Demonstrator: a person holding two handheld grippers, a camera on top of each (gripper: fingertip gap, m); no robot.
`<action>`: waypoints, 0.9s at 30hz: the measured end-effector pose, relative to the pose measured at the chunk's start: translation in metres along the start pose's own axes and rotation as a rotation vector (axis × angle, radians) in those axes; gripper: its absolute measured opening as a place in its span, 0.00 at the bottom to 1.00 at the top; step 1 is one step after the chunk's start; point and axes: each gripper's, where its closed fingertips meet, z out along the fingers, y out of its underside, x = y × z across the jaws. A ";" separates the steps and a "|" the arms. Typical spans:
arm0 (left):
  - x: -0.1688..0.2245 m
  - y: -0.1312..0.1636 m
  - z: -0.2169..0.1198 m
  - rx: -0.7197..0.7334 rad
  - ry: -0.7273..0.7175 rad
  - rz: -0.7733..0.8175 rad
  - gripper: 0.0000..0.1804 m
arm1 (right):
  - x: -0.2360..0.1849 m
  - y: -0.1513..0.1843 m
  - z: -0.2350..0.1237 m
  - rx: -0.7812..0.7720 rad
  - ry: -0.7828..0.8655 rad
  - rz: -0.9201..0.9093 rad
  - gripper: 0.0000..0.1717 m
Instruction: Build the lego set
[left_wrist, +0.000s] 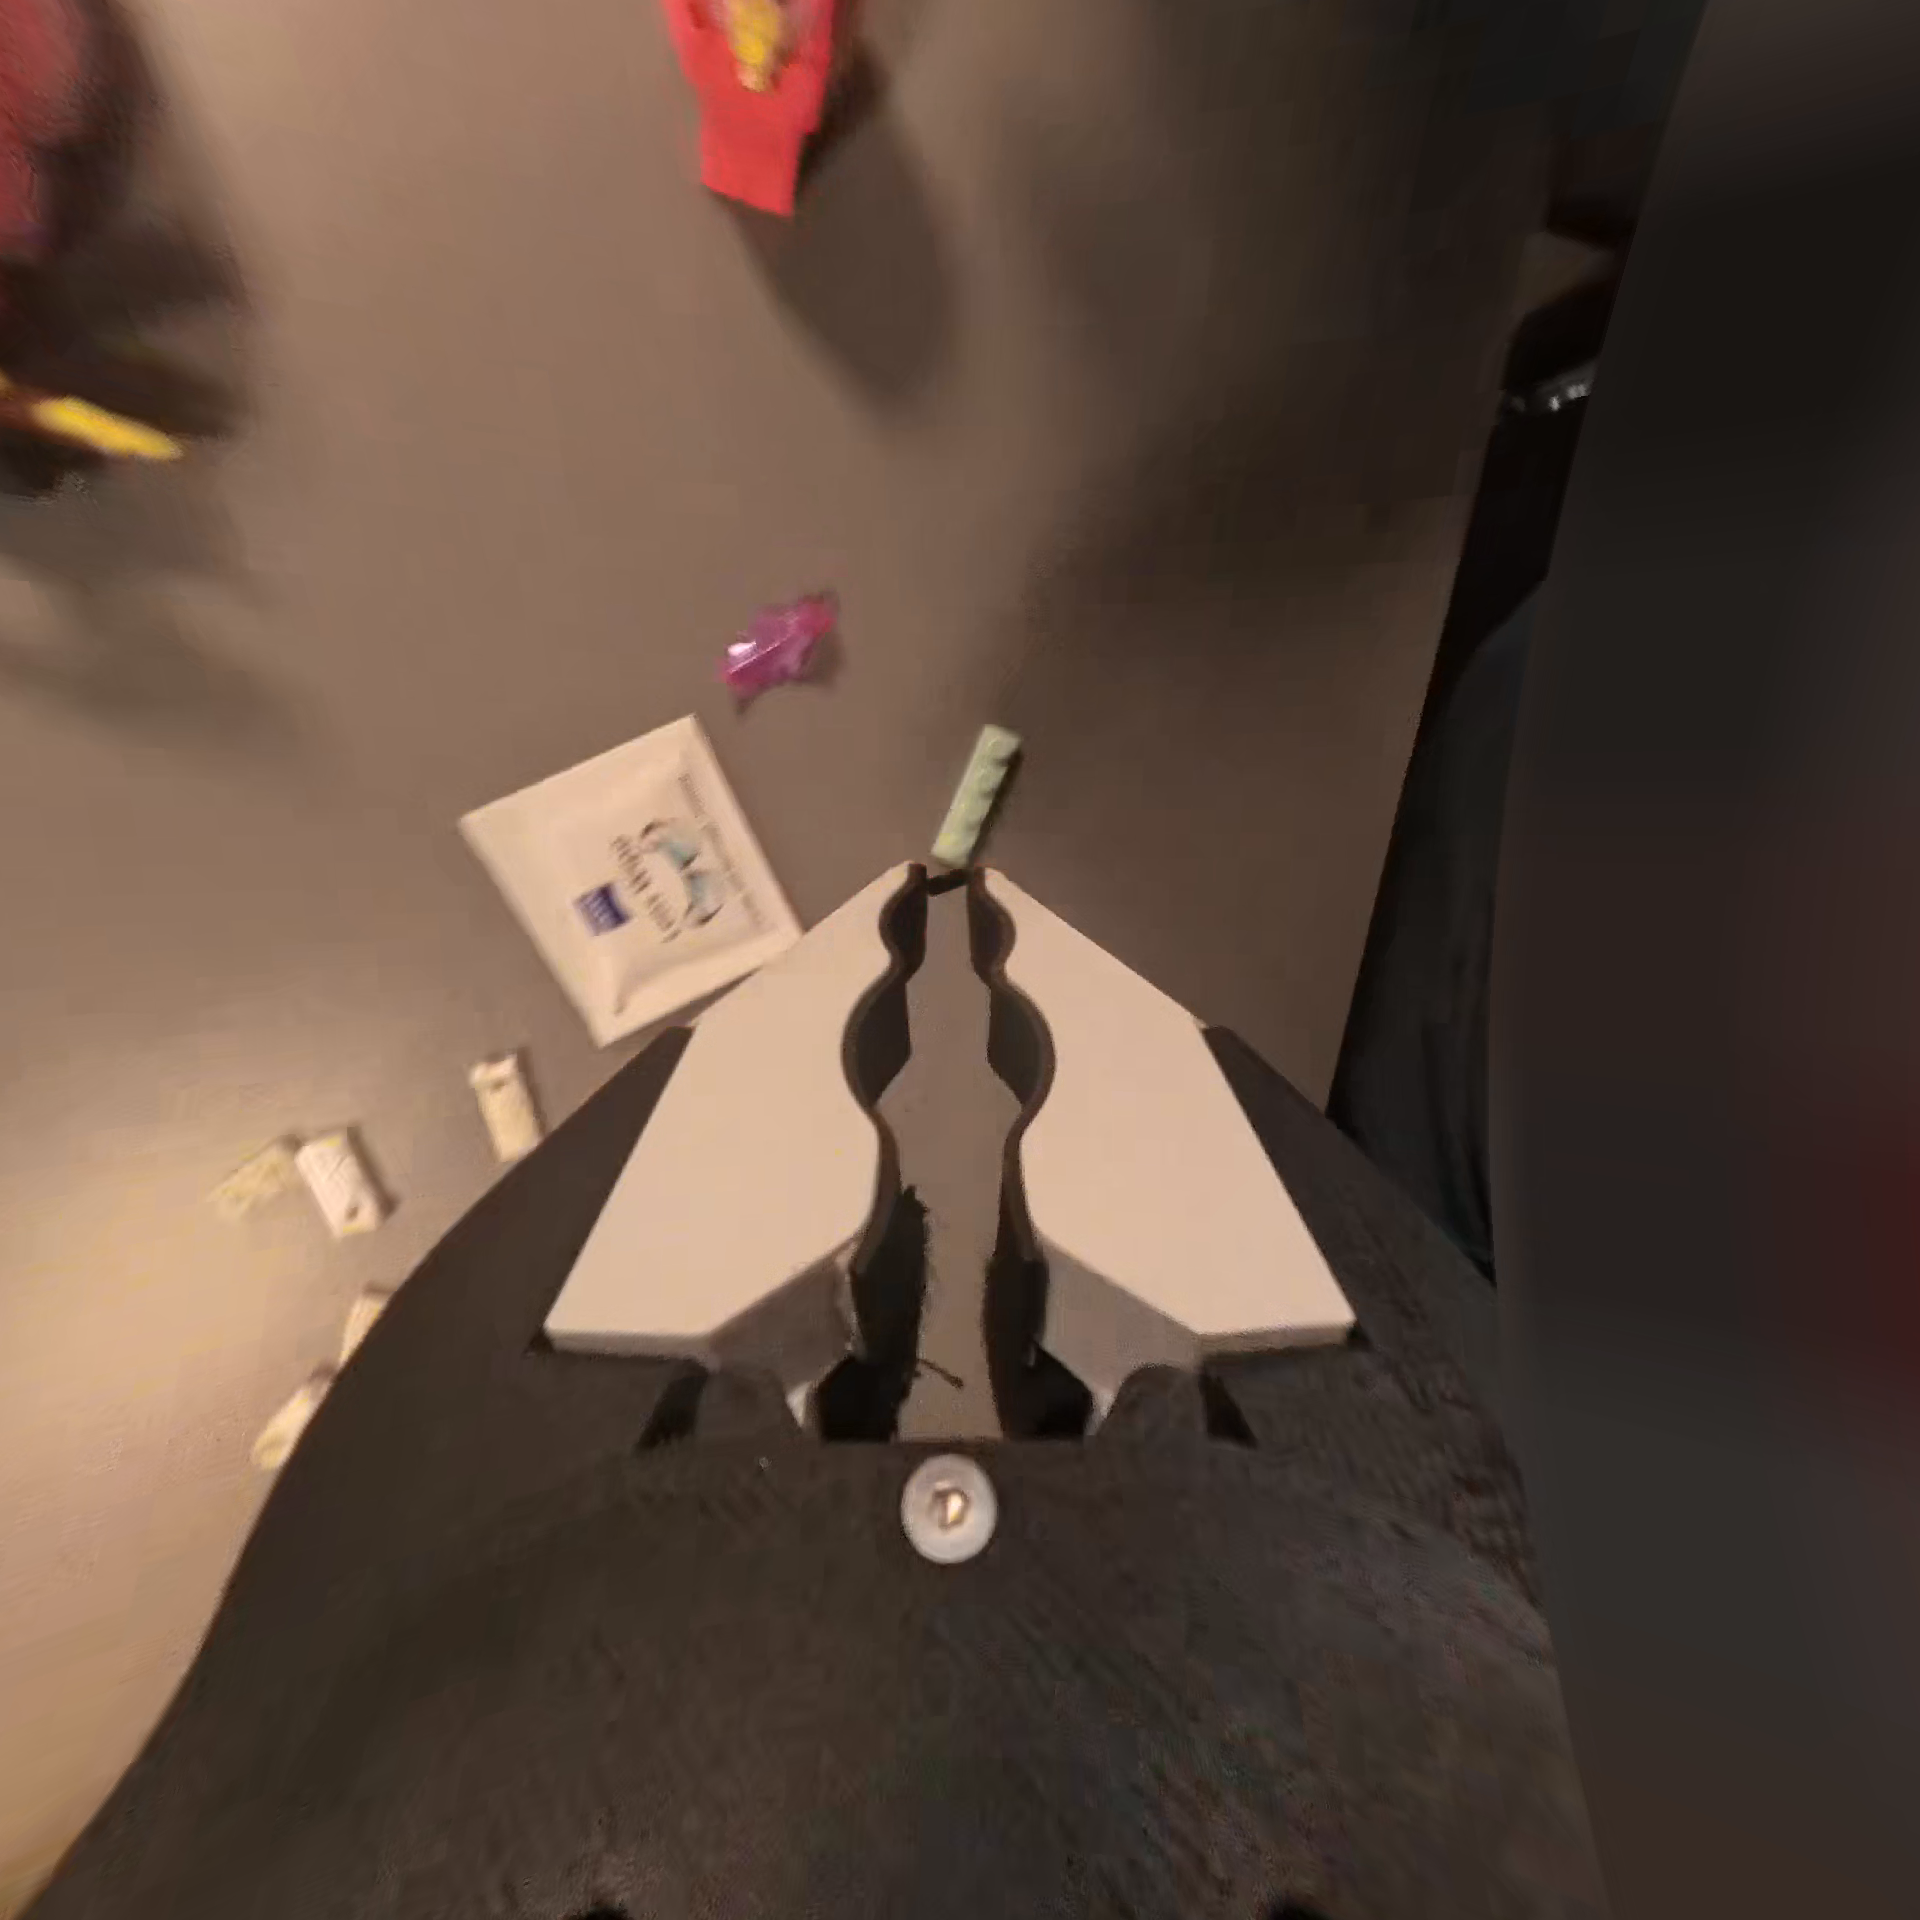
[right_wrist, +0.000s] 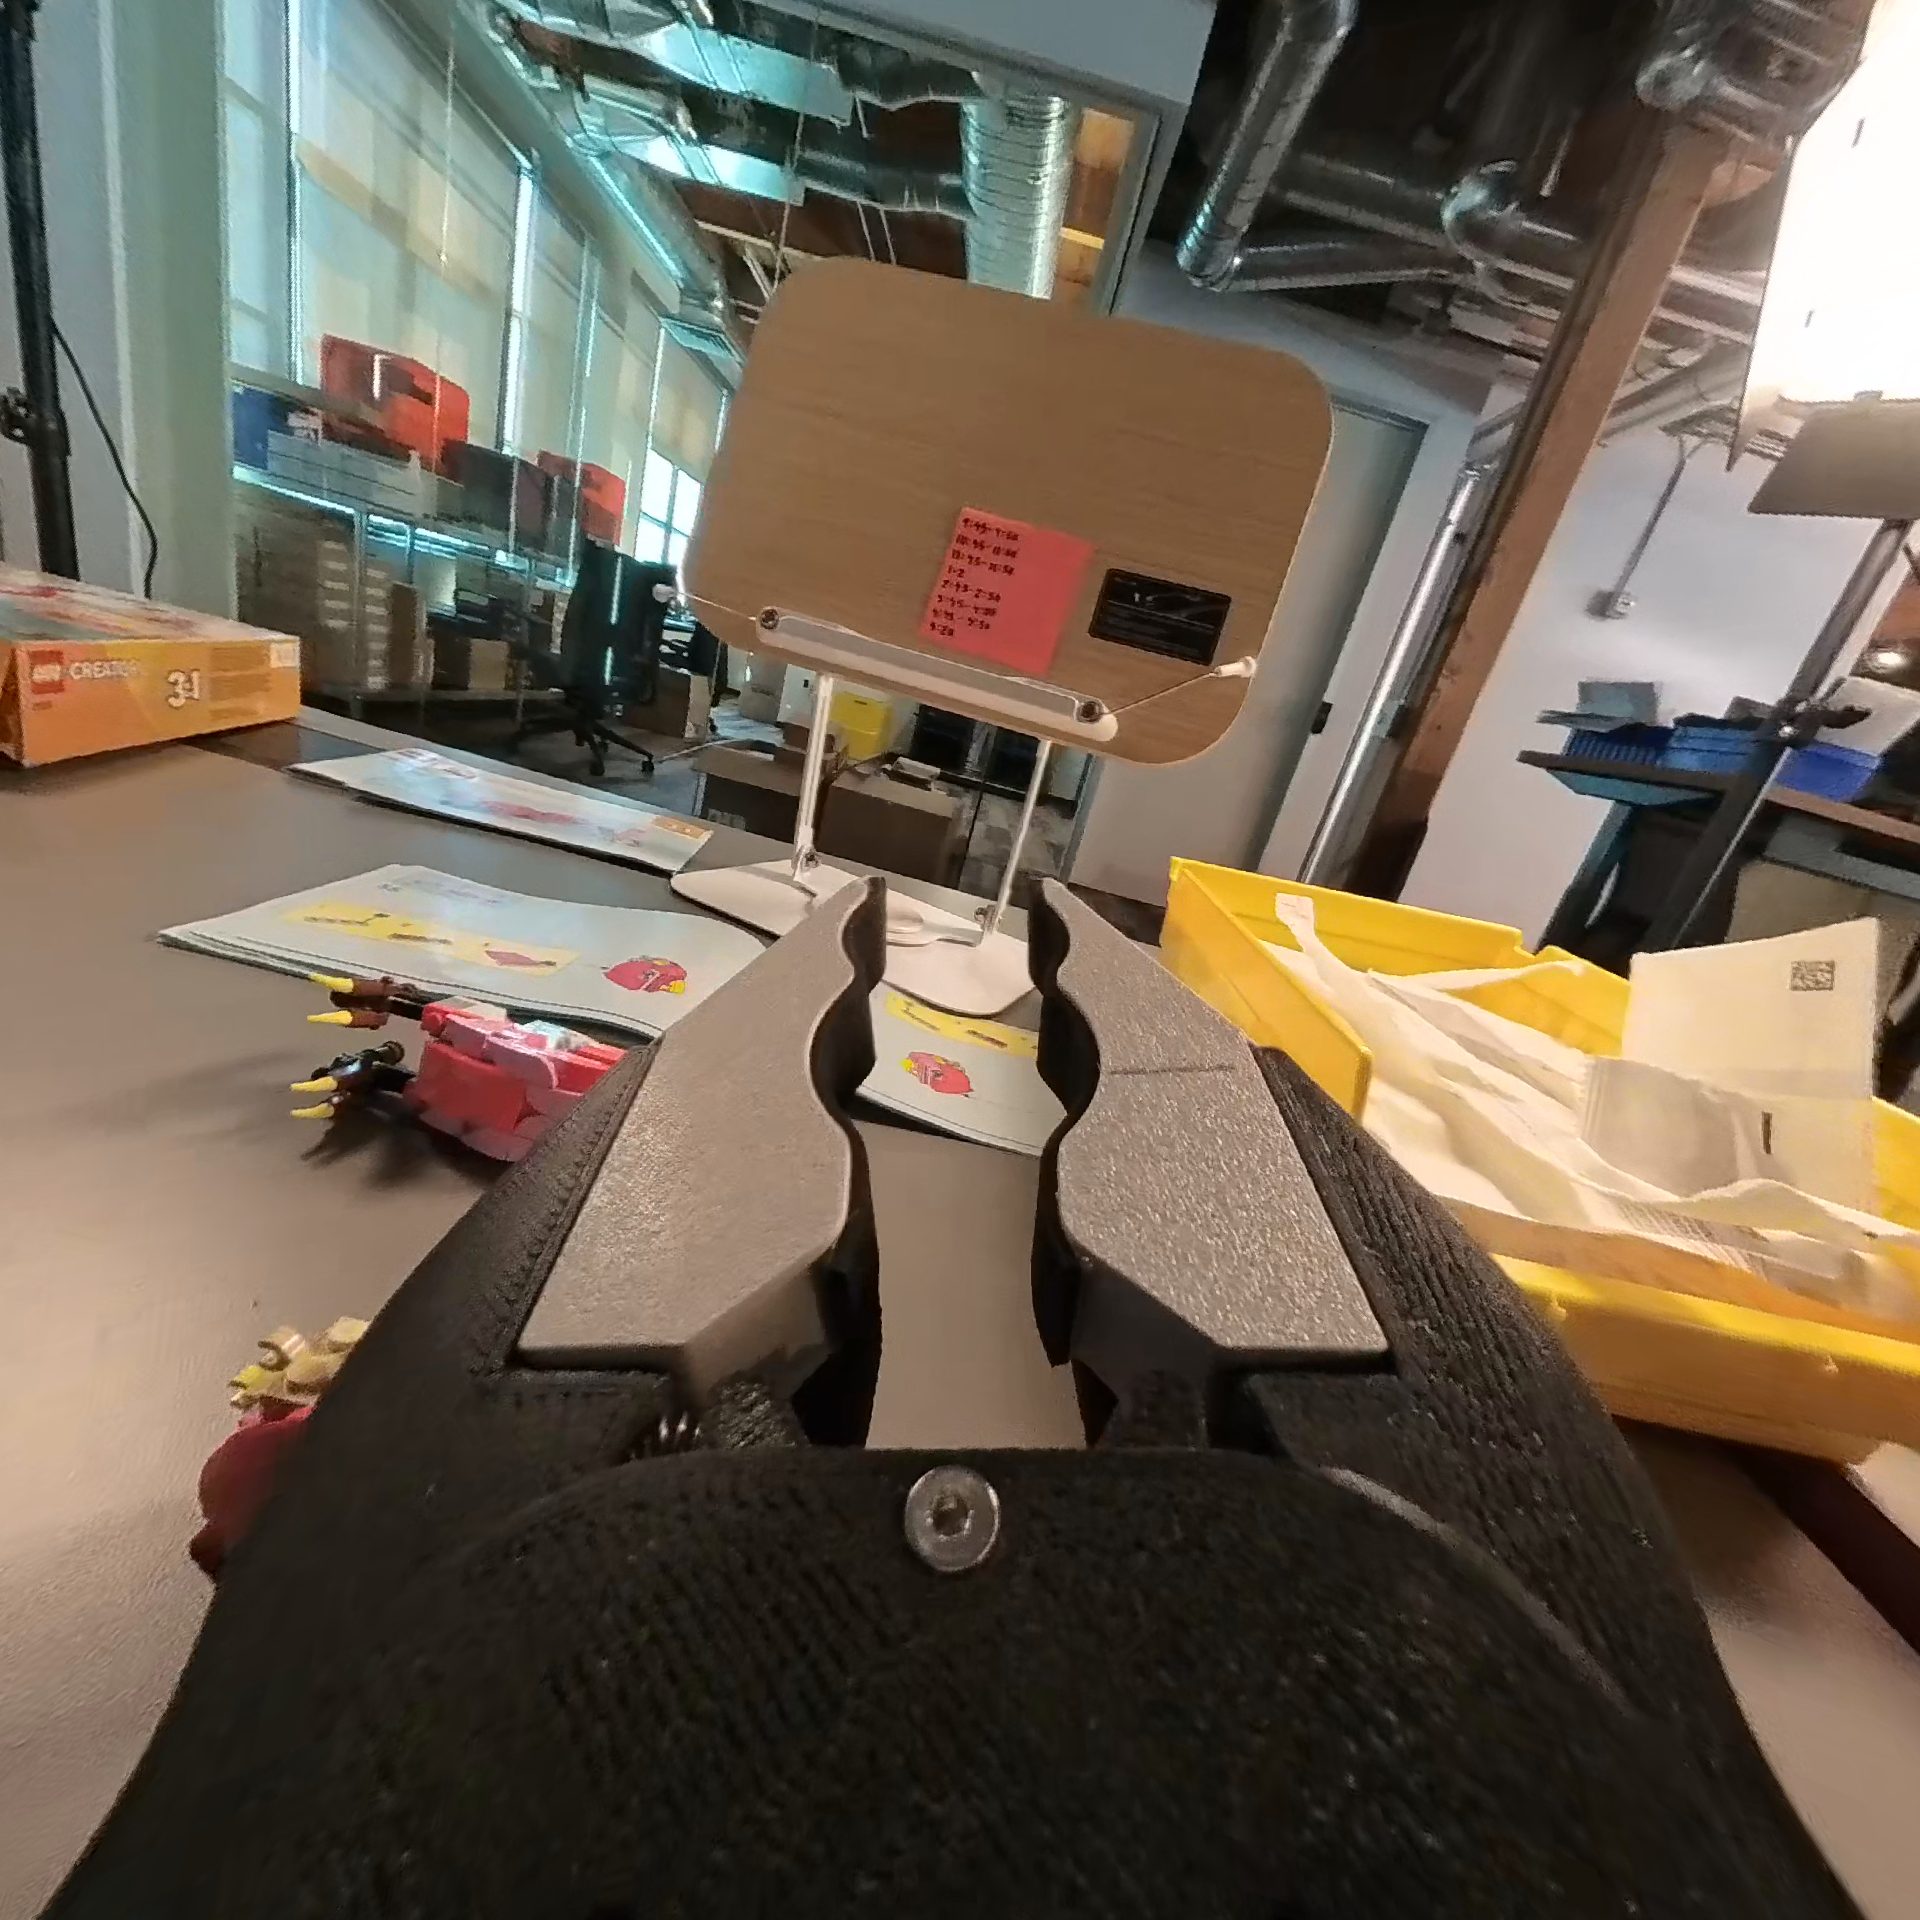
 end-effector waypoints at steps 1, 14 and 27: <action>0.002 -0.003 0.009 -0.044 0.020 0.003 0.04 | 0.001 0.000 0.000 0.000 0.002 0.009 0.15; -0.013 -0.012 0.041 -0.404 -0.097 -0.008 0.11 | -0.007 0.001 0.003 -0.012 -0.041 0.006 0.12; 0.011 -0.017 -0.002 0.358 0.012 0.108 0.17 | -0.110 -0.037 -0.052 0.110 -0.681 0.044 0.07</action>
